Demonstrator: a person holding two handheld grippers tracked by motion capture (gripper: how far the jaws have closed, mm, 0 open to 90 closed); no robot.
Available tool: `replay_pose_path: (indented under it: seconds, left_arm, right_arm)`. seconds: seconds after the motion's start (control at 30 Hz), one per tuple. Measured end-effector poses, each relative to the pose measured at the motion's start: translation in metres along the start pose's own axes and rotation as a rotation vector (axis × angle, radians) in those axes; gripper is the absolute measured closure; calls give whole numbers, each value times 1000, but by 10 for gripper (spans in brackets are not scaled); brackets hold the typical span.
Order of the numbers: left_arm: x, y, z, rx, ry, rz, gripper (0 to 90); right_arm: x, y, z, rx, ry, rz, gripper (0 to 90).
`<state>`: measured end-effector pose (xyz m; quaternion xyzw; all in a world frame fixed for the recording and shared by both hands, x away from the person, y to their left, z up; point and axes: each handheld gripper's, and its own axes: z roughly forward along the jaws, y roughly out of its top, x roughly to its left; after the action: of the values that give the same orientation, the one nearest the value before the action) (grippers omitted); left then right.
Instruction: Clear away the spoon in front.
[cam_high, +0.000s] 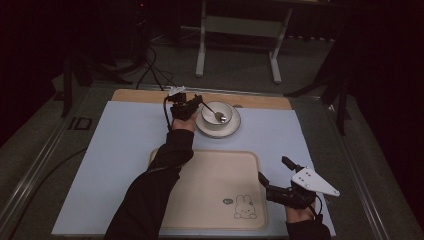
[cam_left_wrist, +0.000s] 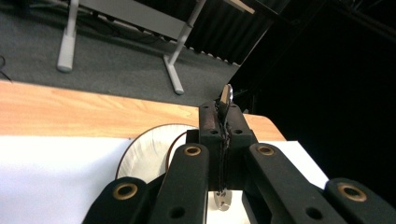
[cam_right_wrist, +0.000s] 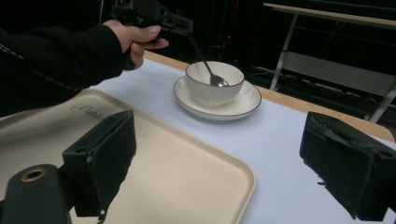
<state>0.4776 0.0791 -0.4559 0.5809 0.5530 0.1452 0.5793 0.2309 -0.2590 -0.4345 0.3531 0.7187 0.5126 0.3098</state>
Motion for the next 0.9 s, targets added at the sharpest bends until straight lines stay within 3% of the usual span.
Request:
replay_pose_path:
  seconds: [0.37, 0.9]
  left_arm:
    - [-4, 22, -20, 13, -4, 43, 898]
    - [-1, 44, -69, 46, -46, 117, 899]
  right_arm:
    - [0, 0, 0, -2, -1, 4, 107]
    - [2, 0, 1, 0, -2, 1, 107]
